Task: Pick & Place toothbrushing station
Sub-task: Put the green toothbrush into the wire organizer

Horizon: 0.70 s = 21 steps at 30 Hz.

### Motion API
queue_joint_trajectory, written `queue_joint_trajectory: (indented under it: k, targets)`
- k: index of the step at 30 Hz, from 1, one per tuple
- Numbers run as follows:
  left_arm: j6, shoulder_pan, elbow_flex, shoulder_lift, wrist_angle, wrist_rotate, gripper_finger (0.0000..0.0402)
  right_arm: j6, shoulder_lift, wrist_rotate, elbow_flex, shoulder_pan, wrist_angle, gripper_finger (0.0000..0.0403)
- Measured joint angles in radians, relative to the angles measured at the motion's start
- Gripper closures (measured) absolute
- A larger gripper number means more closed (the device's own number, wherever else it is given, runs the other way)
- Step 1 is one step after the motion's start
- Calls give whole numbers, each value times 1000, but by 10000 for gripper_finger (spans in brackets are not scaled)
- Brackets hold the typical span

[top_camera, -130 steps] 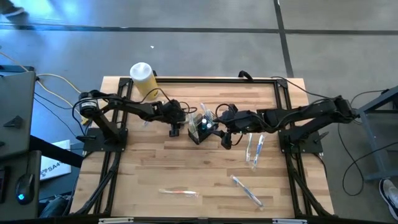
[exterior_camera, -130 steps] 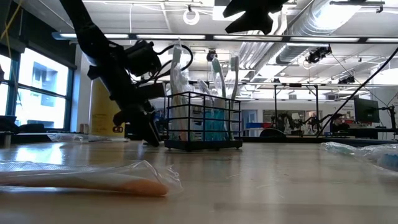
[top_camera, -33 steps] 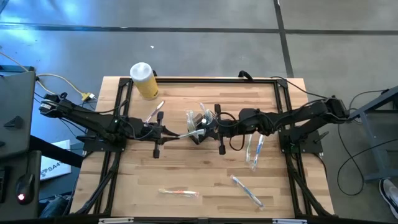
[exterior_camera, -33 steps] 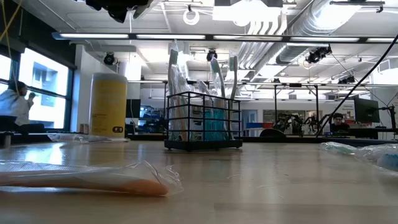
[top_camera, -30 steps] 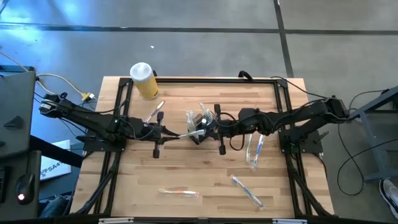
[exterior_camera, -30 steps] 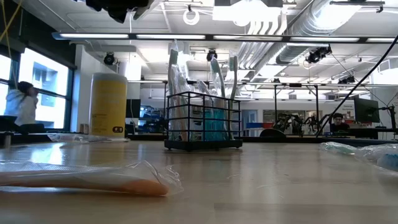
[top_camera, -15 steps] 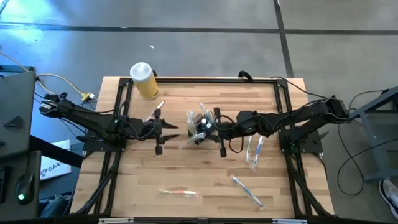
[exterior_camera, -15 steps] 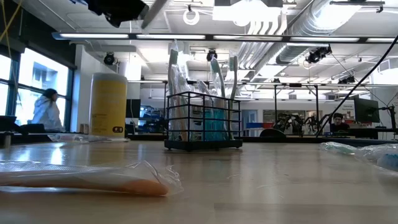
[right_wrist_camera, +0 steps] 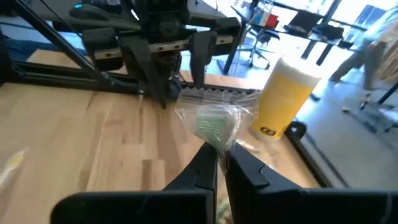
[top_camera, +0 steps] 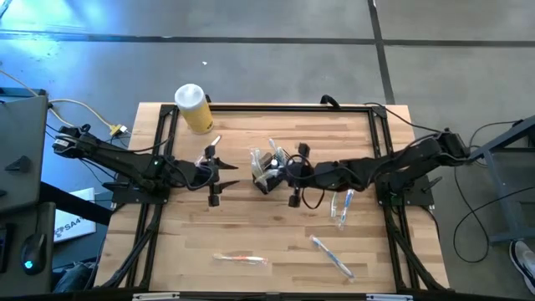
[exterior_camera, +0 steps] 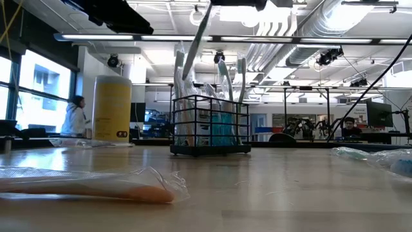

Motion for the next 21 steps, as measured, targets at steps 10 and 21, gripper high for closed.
queue_joint_trajectory:
  k: [10,21]
  targets:
    - [0,0,0,0,-39,-89,213,161,0,-2,0,-24,-168,397]
    - [0,0,0,0,-77,-91,213,235,42,-113,0,-103,-198,397]
